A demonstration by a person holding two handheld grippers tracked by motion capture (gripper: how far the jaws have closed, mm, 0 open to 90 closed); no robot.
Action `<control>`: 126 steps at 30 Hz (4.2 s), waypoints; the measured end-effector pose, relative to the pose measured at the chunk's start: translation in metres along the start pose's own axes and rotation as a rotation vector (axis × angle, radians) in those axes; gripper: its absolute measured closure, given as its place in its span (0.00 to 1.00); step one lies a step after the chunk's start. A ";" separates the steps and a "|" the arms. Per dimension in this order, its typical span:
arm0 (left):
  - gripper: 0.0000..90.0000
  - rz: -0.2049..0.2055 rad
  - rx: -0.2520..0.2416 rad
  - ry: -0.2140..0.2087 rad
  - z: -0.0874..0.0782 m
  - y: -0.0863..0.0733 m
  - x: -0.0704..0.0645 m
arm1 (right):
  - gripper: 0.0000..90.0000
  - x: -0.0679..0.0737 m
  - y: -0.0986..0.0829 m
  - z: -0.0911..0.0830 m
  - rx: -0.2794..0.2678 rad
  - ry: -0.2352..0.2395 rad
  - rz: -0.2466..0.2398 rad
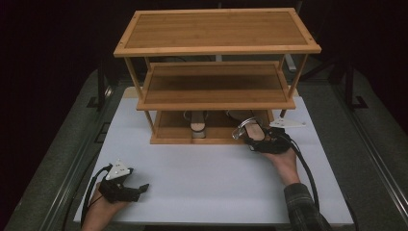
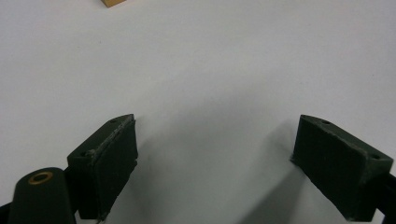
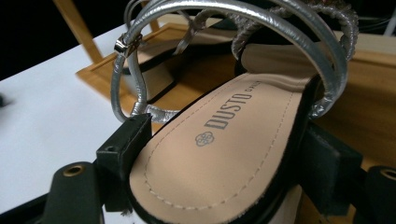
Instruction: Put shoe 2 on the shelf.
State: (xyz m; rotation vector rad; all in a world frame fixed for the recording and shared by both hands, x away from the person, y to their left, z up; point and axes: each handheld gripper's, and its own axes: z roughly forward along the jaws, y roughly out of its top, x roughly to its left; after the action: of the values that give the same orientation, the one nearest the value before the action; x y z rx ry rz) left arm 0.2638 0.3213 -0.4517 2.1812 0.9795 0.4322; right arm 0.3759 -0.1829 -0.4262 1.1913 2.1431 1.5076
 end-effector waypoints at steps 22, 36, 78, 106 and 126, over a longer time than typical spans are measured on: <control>0.14 -0.003 -0.001 -0.001 0.000 0.000 0.000 | 0.28 -0.005 0.011 0.077 -0.019 -0.056 0.101; 0.14 -0.003 -0.001 -0.002 0.000 0.000 0.000 | 0.28 -0.012 0.012 0.089 0.004 -0.064 0.121; 0.14 -0.003 -0.001 -0.003 0.000 0.000 0.000 | 0.34 0.010 0.015 0.063 0.099 -0.042 -0.054; 0.14 -0.004 -0.006 -0.001 0.000 0.000 0.000 | 0.07 0.017 0.004 -0.021 0.154 -0.125 -0.062; 0.14 -0.003 -0.004 -0.002 0.000 0.000 0.000 | 0.05 0.018 -0.038 -0.084 0.159 -0.170 -0.048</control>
State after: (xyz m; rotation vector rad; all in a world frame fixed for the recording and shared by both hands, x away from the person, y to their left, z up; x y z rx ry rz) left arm 0.2639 0.3217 -0.4521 2.1761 0.9796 0.4306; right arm 0.2951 -0.2299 -0.4194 1.2596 2.1929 1.1884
